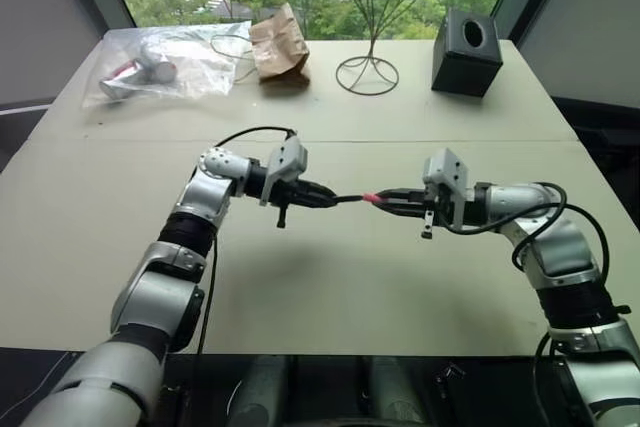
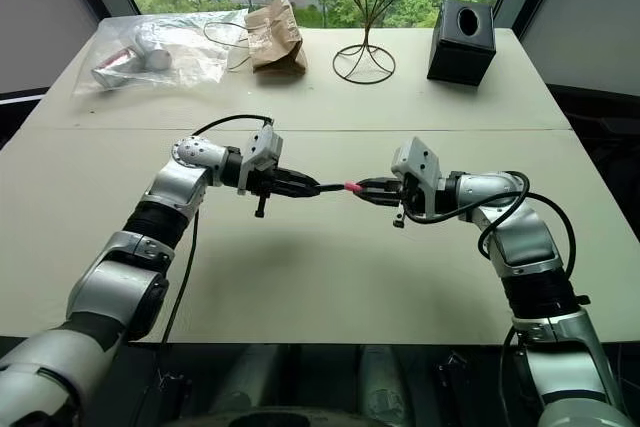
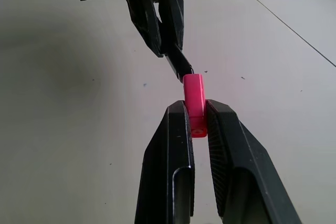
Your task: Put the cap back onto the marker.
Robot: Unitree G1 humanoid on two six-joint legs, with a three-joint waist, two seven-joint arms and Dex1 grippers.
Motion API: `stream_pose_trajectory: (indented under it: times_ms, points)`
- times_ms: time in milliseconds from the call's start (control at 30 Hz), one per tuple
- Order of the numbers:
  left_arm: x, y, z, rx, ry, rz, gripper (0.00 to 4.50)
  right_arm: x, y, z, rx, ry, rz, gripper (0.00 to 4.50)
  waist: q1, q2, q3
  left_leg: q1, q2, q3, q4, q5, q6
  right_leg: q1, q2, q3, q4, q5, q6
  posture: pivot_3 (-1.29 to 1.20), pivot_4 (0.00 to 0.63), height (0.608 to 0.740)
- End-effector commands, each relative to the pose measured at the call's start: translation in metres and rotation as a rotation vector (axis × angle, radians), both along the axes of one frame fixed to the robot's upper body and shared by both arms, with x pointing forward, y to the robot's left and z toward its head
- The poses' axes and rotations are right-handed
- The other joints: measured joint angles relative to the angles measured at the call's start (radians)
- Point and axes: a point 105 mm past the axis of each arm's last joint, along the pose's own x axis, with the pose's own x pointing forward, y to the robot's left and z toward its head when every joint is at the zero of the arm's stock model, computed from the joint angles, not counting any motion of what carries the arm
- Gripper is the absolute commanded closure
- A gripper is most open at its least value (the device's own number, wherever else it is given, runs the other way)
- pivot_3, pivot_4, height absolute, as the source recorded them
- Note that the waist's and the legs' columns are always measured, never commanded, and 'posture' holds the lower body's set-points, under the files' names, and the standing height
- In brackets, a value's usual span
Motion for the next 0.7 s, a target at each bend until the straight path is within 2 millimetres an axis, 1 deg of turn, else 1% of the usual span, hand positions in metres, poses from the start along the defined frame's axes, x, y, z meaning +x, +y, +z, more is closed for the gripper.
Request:
stream_pose_trajectory:
  times_ms: [33, 100, 200, 267, 367, 433, 533, 633, 700]
  points:
    - [0.001, -0.013, 0.013, 0.007, -0.078, -0.051, 4.5, -0.01, 0.021, 0.019, -0.044, -0.117, 0.134, 4.43, 0.0, 0.0, 0.0, 0.0, 0.0, 0.0, 0.0, 0.0, 0.0, 0.0, 0.0, 0.0, 0.0, 0.0, 0.0, 0.0, 0.15, 0.74]
    - [0.003, -0.013, 0.013, 0.026, -0.111, -0.058, 4.5, -0.008, 0.019, 0.018, -0.086, -0.144, 0.138, 4.43, -0.001, 0.0, 0.0, 0.0, 0.0, 0.0, 0.0, 0.0, 0.0, 0.0, 0.0, 0.0, 0.0, 0.0, 0.0, 0.0, 0.15, 0.74]
    - [0.006, -0.013, 0.017, 0.049, -0.169, -0.064, 4.5, -0.003, 0.01, 0.015, -0.198, -0.21, 0.143, 4.43, 0.0, 0.0, 0.0, 0.0, 0.0, 0.0, 0.0, 0.0, 0.0, 0.0, 0.0, 0.0, 0.0, 0.0, 0.0, 0.0, 0.15, 0.74]
    - [0.008, -0.013, 0.019, 0.054, -0.203, -0.062, 4.5, 0.001, 0.006, 0.015, -0.243, -0.244, 0.145, 4.43, -0.001, 0.0, 0.0, 0.0, -0.001, 0.001, 0.0, 0.0, 0.0, 0.0, 0.0, 0.0, 0.0, 0.0, 0.0, 0.0, 0.15, 0.74]
    - [0.012, -0.015, 0.023, 0.047, -0.282, -0.05, 4.5, 0.007, 0.004, 0.022, -0.258, -0.285, 0.142, 4.43, 0.0, 0.0, 0.0, 0.0, -0.001, 0.001, 0.0, 0.0, 0.0, 0.0, 0.0, 0.0, 0.0, 0.0, 0.001, 0.0, 0.15, 0.74]
    - [0.013, -0.017, 0.025, 0.034, -0.288, -0.049, 4.5, 0.008, 0.005, 0.025, -0.248, -0.295, 0.145, 4.43, 0.0, -0.001, 0.0, 0.0, -0.001, 0.001, 0.0, 0.0, 0.0, 0.0, 0.0, 0.0, 0.0, 0.0, 0.001, 0.0, 0.15, 0.74]
    - [0.012, -0.02, 0.024, 0.028, -0.287, -0.055, 4.5, 0.009, 0.011, 0.031, -0.216, -0.303, 0.153, 4.43, -0.001, -0.001, 0.0, 0.0, -0.001, 0.001, 0.0, 0.0, 0.0, 0.0, 0.0, 0.0, 0.0, 0.0, 0.001, 0.0, 0.15, 0.74]
    - [0.008, -0.028, 0.021, 0.012, -0.292, -0.073, 4.5, 0.009, 0.03, 0.039, -0.121, -0.283, 0.172, 4.43, -0.002, -0.001, 0.0, 0.0, -0.001, 0.0, 0.0, 0.0, 0.0, 0.0, 0.0, 0.0, 0.0, 0.0, 0.001, 0.0, 0.15, 0.74]
    - [0.005, -0.033, 0.019, 0.004, -0.292, -0.087, 4.5, 0.01, 0.04, 0.043, -0.073, -0.27, 0.175, 4.43, -0.002, -0.001, 0.0, 0.0, -0.001, 0.0, 0.0, 0.0, 0.0, 0.0, 0.0, 0.0, 0.0, 0.0, 0.001, 0.0, 0.15, 0.74]
